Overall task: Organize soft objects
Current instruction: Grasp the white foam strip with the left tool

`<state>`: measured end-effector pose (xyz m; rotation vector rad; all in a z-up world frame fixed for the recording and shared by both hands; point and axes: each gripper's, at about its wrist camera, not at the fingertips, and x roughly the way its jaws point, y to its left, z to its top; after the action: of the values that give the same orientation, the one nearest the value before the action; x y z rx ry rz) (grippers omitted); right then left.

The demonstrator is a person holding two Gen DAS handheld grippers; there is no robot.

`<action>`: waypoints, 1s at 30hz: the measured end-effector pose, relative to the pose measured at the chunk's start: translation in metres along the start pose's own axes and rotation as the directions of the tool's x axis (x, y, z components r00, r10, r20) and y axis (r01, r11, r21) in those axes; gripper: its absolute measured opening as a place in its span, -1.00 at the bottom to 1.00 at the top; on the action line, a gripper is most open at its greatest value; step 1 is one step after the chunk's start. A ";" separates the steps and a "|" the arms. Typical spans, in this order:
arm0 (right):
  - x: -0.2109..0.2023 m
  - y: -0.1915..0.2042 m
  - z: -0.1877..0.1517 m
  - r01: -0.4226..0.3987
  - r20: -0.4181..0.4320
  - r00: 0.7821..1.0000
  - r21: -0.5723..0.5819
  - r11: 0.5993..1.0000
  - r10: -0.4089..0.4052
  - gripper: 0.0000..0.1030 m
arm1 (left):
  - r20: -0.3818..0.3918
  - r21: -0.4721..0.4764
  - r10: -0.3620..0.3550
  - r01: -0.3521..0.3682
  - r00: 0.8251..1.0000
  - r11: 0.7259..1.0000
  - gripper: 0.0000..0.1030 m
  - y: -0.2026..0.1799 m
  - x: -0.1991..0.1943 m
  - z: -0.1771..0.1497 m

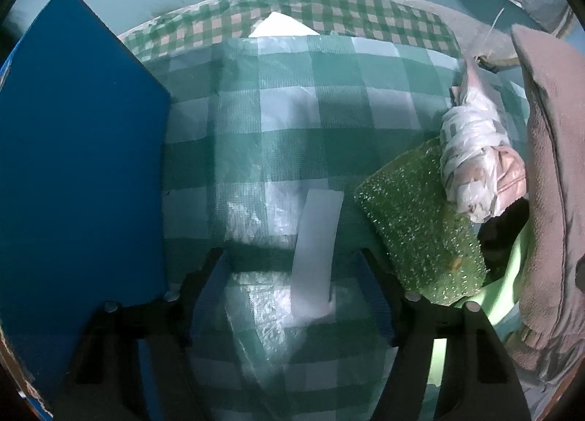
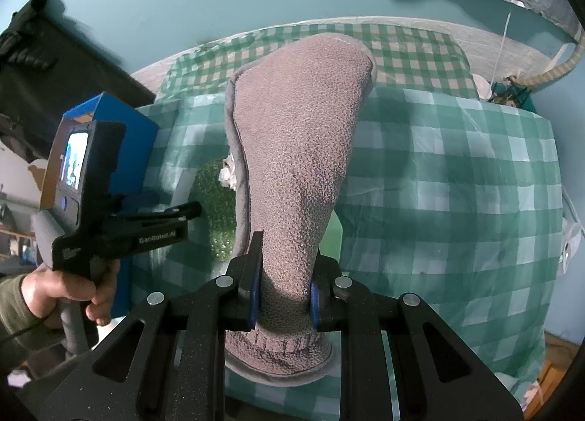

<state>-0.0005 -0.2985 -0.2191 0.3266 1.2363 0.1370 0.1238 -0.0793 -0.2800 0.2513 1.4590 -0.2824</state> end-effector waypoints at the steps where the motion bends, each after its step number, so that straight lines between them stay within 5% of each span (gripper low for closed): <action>1: 0.000 0.000 0.000 -0.001 0.000 1.000 0.000 1.000 0.001 -0.64 | 0.000 -0.001 -0.001 0.001 1.000 1.000 0.15 0.000 0.000 0.000; 3: 0.000 0.000 0.000 0.001 -0.001 1.000 -0.002 1.000 -0.001 -0.64 | 0.008 0.009 -0.001 0.001 1.000 1.000 -0.29 -0.001 -0.002 0.001; 6: -0.001 0.001 -0.001 0.002 -0.001 1.000 -0.008 1.000 -0.002 -0.64 | 0.014 0.025 -0.002 0.002 1.000 1.000 -0.67 -0.004 -0.006 0.004; 30: -0.017 0.020 -0.009 0.004 0.005 1.000 -0.061 0.998 -0.004 -0.64 | 0.058 0.057 -0.030 0.026 0.998 0.998 -0.74 -0.003 -0.052 -0.030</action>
<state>-0.0132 -0.2833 -0.1998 0.2709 1.2256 0.1705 0.0904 -0.0702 -0.2307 0.2664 1.3984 -0.3516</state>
